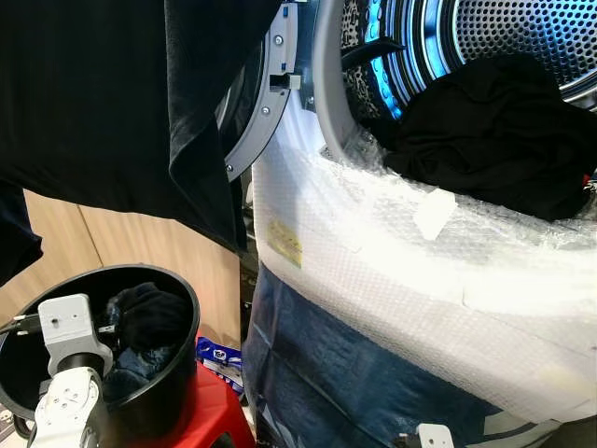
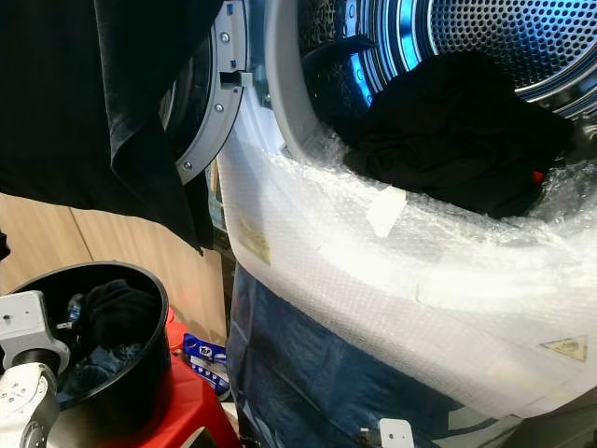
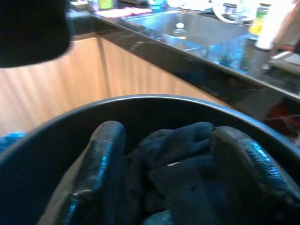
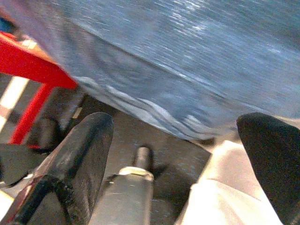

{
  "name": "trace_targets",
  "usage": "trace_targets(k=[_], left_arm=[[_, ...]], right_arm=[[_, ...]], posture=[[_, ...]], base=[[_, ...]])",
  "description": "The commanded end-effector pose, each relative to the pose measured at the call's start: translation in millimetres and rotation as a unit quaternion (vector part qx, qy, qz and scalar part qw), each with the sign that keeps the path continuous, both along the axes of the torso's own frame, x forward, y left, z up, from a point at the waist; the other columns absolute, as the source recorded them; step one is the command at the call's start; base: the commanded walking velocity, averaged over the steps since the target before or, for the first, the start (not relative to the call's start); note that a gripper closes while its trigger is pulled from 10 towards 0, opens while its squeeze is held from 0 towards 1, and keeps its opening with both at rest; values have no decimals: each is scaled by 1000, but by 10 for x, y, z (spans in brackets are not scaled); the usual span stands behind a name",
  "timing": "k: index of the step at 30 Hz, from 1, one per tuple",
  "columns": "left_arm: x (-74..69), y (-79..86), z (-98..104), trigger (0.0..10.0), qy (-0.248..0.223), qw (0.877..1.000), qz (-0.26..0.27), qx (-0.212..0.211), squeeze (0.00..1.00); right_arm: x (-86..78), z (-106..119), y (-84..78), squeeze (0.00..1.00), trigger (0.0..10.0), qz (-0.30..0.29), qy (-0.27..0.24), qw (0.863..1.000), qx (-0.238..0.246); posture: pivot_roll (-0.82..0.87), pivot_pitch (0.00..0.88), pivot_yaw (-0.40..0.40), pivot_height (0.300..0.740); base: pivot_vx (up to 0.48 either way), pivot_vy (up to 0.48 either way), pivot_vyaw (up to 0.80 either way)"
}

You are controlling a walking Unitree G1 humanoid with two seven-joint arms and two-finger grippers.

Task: Clothes washing

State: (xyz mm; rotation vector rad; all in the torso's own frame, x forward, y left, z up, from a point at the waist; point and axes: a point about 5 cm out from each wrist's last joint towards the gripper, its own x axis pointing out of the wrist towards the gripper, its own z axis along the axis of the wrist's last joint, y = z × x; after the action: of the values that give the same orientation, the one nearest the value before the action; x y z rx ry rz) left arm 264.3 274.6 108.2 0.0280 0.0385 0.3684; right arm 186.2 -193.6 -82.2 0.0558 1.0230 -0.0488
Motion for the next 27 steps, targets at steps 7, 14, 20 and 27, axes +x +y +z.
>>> trace_targets(k=[7,14,20,27], left_arm=[[141,32,-5,10000,20,999,-43,-5,1000],[320,68,29,10000,2,997,-38,-73,1000],[444,63,-5,10000,34,995,-71,-62,1000],[479,-3,-184,10000,81,991,-88,-65,1000]], right_arm=[[22,12,-62,0,10000,-17,3,999,-41],[89,30,46,0,10000,15,-5,999,-41],[93,33,35,0,10000,15,-5,999,-44],[19,-5,38,0,10000,24,6,999,-47]], posture=[[38,11,-68,740],[52,3,-77,740],[49,1,-75,740],[19,0,-62,740]], base=[[0,0,0],[0,0,0],[0,0,0],[0,0,0]])
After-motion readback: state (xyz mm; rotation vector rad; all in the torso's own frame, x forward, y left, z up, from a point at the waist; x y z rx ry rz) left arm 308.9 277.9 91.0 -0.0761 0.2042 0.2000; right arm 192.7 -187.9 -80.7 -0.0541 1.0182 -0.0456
